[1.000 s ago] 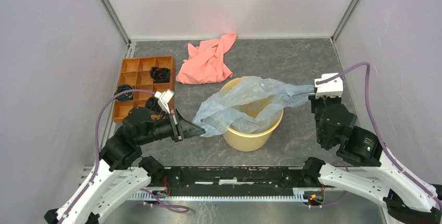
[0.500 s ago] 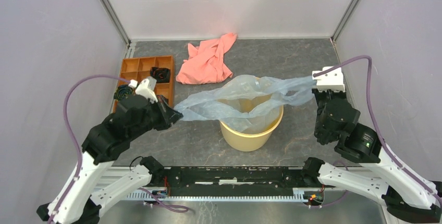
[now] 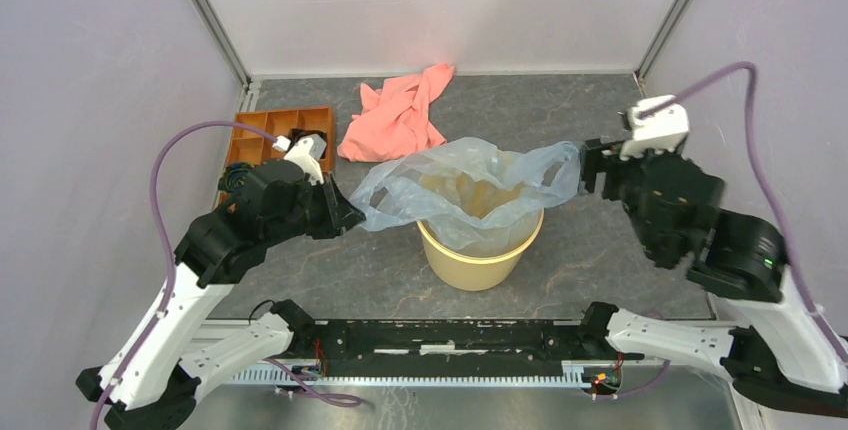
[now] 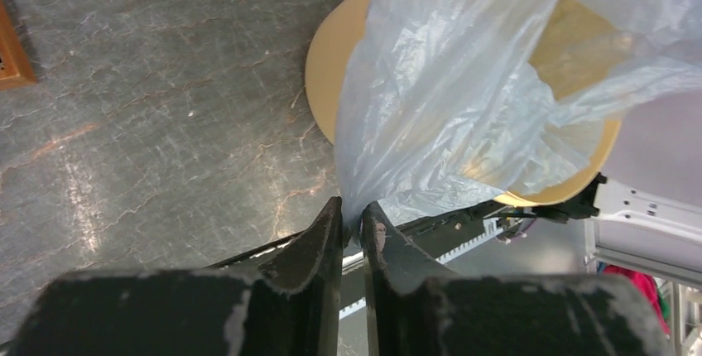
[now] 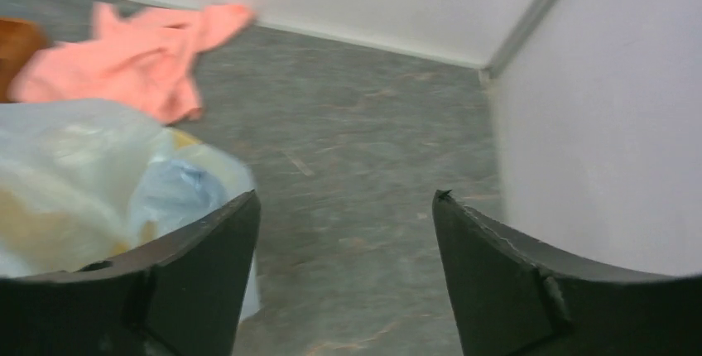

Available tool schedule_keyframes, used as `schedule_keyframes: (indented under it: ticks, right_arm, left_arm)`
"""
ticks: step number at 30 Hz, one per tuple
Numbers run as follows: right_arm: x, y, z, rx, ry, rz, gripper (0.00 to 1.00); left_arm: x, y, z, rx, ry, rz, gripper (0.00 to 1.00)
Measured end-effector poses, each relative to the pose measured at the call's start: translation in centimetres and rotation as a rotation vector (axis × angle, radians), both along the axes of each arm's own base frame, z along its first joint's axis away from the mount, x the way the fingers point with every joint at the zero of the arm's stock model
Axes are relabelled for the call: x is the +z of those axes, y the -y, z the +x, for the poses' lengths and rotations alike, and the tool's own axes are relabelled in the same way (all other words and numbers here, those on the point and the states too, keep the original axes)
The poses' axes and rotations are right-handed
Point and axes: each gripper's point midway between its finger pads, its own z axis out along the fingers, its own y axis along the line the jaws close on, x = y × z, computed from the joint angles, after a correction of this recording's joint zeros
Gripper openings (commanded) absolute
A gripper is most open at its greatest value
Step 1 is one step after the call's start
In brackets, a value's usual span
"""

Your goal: Put the trash bags into the trash bin

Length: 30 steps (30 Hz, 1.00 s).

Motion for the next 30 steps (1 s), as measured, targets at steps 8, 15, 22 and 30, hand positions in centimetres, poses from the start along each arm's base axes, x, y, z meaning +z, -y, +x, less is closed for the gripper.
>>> schedule_keyframes:
  ticks: [8,15,22,30]
  right_arm:
    - [1.3,-0.9,-5.1,0.32,-0.035,0.284,0.98]
    - [-5.6,-8.2,-7.2,0.6,-0.235,0.35,0.98]
    - [-13.3,-11.5,-7.1,0.547,-0.392,0.55,0.98]
    - [-10.0,-10.1,-4.8,0.358,-0.24,0.886,0.91]
  left_arm:
    - [1.7,0.1,-0.6,-0.017,0.035,-0.049,0.4]
    - [2.5,0.2,-1.5,-0.008,0.024,-0.113,0.81]
    - [5.3,0.2,-4.6,-0.021,0.052,-0.345,0.94]
    - [1.8,2.9,-5.9,-0.019,-0.11,-0.651,0.93]
